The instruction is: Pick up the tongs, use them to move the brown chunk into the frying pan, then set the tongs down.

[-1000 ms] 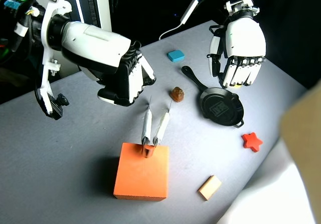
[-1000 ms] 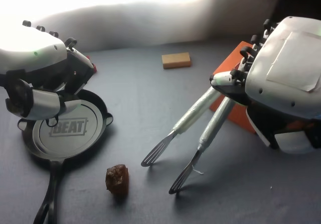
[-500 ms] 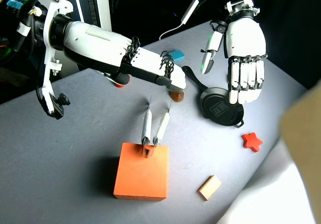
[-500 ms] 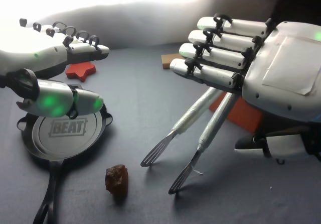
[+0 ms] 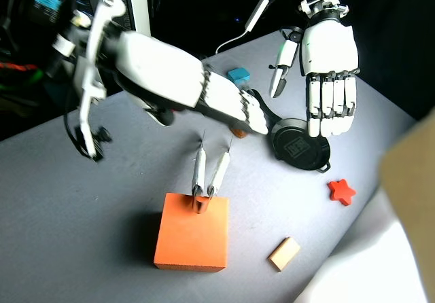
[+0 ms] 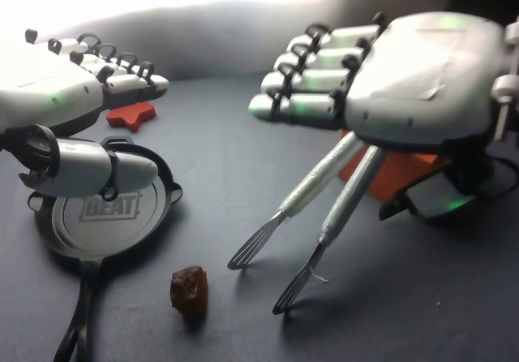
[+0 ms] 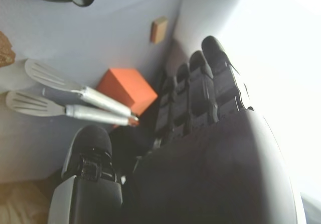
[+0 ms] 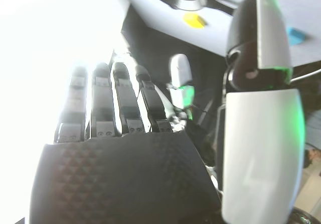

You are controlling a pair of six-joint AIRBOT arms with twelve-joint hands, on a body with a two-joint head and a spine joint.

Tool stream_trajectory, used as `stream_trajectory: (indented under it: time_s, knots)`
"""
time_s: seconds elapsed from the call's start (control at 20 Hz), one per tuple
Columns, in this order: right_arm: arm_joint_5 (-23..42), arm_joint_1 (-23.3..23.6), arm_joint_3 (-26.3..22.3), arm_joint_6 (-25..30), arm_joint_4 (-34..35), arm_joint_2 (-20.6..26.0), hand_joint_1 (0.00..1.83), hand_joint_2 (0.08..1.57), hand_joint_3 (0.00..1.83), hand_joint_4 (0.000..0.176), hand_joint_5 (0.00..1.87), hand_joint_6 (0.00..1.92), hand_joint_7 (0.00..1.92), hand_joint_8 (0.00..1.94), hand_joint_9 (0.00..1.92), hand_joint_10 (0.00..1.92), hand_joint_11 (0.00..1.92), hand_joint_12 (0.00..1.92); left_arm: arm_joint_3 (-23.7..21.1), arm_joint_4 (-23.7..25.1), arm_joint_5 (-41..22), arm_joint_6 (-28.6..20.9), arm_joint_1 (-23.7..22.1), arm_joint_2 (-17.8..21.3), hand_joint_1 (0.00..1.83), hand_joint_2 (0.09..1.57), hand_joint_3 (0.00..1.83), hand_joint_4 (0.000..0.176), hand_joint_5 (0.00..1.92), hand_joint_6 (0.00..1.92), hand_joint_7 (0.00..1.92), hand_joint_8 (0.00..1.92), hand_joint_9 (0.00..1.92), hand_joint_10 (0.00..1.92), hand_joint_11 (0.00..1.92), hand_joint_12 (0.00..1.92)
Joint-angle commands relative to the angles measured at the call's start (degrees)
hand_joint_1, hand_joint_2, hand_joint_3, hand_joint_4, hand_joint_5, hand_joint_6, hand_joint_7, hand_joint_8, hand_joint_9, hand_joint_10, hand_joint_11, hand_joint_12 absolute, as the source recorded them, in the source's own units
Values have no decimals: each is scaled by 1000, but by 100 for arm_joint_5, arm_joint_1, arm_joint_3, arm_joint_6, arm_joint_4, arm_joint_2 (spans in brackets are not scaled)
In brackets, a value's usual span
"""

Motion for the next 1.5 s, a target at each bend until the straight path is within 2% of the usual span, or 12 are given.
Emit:
stream_trajectory:
  time_s: [0.0, 0.15, 0.25, 0.3, 0.4, 0.55, 0.6, 0.7, 0.85, 1.0, 1.15, 1.45]
  knots:
    - [336, 131, 47, 8, -99, -64, 982, 877, 0, 0, 0, 0, 0, 0, 0, 0, 0, 0, 45, 17, -361, 18, -28, 42, 89, 1321, 1, 2, 77, 2, 115, 1, 131, 4, 0, 584]
    - [-19, 181, 354, 719, -1162, -496, 974, 866, 0, 0, 0, 0, 0, 0, 0, 0, 0, 0, 38, -53, -477, 73, -12, 41, 95, 1322, 0, 0, 83, 2, 127, 3, 132, 3, 0, 580]
    - [-375, 230, 623, 2056, -2343, -787, 967, 868, 0, 0, 0, 0, 0, 0, 0, 0, 0, 0, 15, -572, -661, 723, 1, 23, 159, 1307, 0, 0, 97, 5, 141, 5, 143, 5, 0, 640]
    - [-521, 261, 744, 2659, -2820, -911, 990, 865, 0, 0, 0, 0, 0, 0, 0, 0, 0, 0, 31, -588, -742, 763, 52, 6, 125, 1313, 0, 0, 63, 1, 122, 1, 131, 1, 0, 601]
    - [-683, 294, 944, 3415, -3169, -1107, 990, 852, 0, 0, 0, 0, 0, 0, 0, 0, 0, 0, 90, -833, -943, 840, 212, -38, 157, 1307, 0, 0, 69, 5, 118, 0, 130, 1, 0, 574]
    - [-1028, 290, 962, 4251, -3743, -1246, 990, 851, 0, 0, 0, 0, 0, 0, 0, 0, 0, 0, 132, -1486, -1227, 1620, 270, -129, 105, 1312, 0, 0, 51, 2, 90, 0, 106, 0, 0, 503]
    - [-1122, 264, 969, 4492, -4032, -1294, 965, 860, 0, 0, 0, 0, 0, 0, 0, 0, 0, 0, 150, -1624, -1266, 1734, 295, -165, 5, 1302, 0, 0, 55, 2, 69, 1, 71, 2, 0, 350]
    - [-1294, 201, 1027, 4711, -4399, -1444, 975, 867, 0, 0, 0, 0, 0, 0, 0, 0, 0, 0, 143, -2147, -1418, 2087, 307, -191, 0, 1246, 0, 0, 77, 5, 78, 3, 72, 5, 0, 353]
    - [-1464, 187, 1165, 4882, -4564, -1617, 983, 857, 0, 0, 0, 0, 0, 0, 0, 0, 0, 0, 149, -2336, -1572, 2116, 273, -192, 0, 1227, 0, 0, 56, 3, 61, 2, 58, 4, 0, 303]
    - [-1575, 167, 1279, 4874, -4566, -1740, 982, 834, 0, 0, 0, 0, 0, 0, 0, 0, 0, 0, 170, -2839, -1745, 2480, 199, -214, 0, 1213, 0, 0, 44, 0, 47, 2, 46, 0, 0, 259]
    - [-1735, 60, 1343, 4769, -4564, -1867, 983, 828, 0, 0, 0, 0, 0, 0, 0, 0, 0, 0, 221, -3298, -1861, 2732, 156, -239, 0, 1215, 0, 0, 84, 8, 95, 6, 92, 9, 0, 382]
    - [-1717, -136, 1577, 4500, -4558, -2135, 1011, 814, 0, 0, 0, 0, 0, 0, 0, 0, 0, 0, 286, -3745, -2008, 2892, 60, -257, 0, 1214, 0, 0, 85, 5, 103, 2, 99, 3, 0, 381]
